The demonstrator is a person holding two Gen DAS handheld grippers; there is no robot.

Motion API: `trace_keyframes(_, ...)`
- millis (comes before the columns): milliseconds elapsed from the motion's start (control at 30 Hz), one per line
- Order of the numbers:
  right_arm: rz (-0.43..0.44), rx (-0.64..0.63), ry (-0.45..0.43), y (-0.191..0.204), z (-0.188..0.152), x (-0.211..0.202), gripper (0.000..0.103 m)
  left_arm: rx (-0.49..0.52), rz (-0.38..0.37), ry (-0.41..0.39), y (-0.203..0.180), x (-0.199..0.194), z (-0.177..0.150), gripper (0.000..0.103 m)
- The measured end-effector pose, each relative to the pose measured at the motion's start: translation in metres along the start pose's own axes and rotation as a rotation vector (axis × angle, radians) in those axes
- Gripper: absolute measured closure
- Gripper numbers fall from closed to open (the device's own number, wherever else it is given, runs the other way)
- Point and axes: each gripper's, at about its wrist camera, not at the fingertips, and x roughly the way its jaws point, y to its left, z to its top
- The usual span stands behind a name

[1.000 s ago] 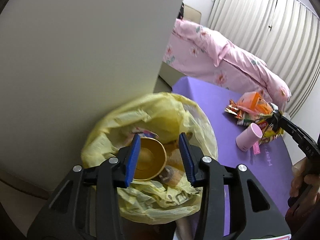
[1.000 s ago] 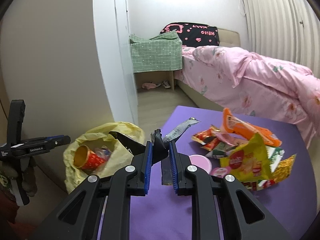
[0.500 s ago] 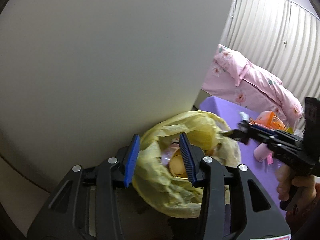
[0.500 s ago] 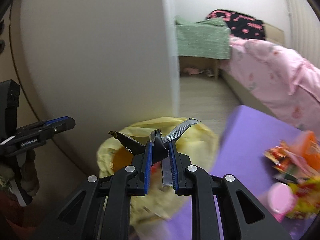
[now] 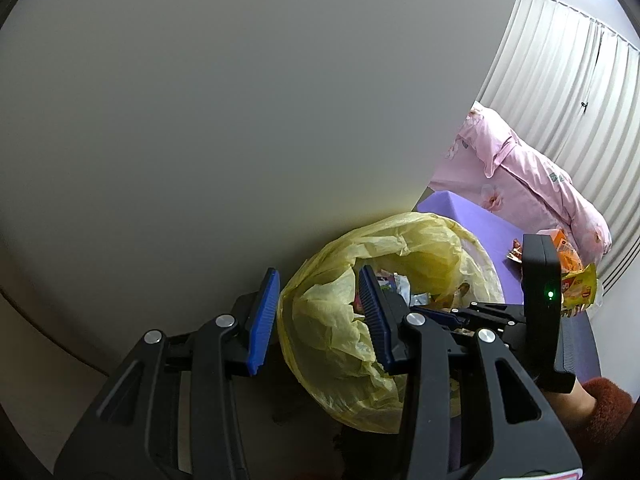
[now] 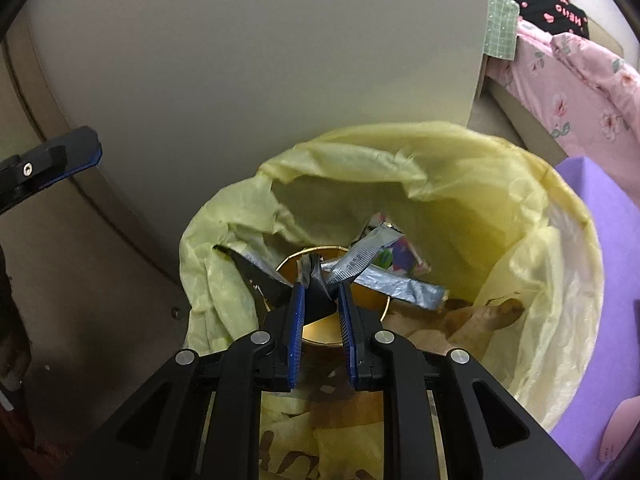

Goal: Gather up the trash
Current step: 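Open both tools over the bag and move back to the table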

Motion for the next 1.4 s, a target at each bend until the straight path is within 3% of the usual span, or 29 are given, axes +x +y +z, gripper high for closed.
trace_keyframes(100, -0.014, 0.005, -0.045, 0.002, -0.001, -0.012, 0.085, 0.011, 0.001, -0.010, -0.001, -0.003, 0.001, 0.064)
trace_keyframes(133, 0.003, 0.008, -0.068, 0.002, -0.003, -0.019, 0.081, 0.016, 0.001, -0.019, -0.004, -0.006, 0.002, 0.064)
trace_keyframes(167, 0.008, 0.010, -0.077, -0.001, -0.002, -0.024, 0.067, 0.020, -0.001, -0.026, -0.007, -0.007, 0.003, 0.064)
trace_keyframes(233, 0.006, 0.008, -0.112, -0.005, -0.003, -0.039, 0.059, 0.029, -0.005, -0.043, -0.012, -0.013, 0.004, 0.063)
trace_keyframes(500, -0.085, 0.081, -0.230, -0.039, -0.020, -0.111, 0.058, 0.077, -0.042, -0.089, -0.052, -0.027, 0.013, 0.059)
trace_keyframes(900, -0.399, 0.196, -0.363, -0.104, -0.092, -0.227, 0.058, 0.266, -0.216, -0.009, -0.169, 0.001, -0.017, 0.058)
trace_keyframes(1133, -0.483, 0.283, -0.362, -0.140, -0.133, -0.255, 0.058, 0.372, -0.308, 0.031, -0.233, 0.014, -0.037, 0.058)
trace_keyframes(1400, -0.567, 0.397, -0.355, -0.175, -0.181, -0.273, 0.058, 0.437, -0.363, 0.056, -0.280, 0.026, -0.052, 0.058)
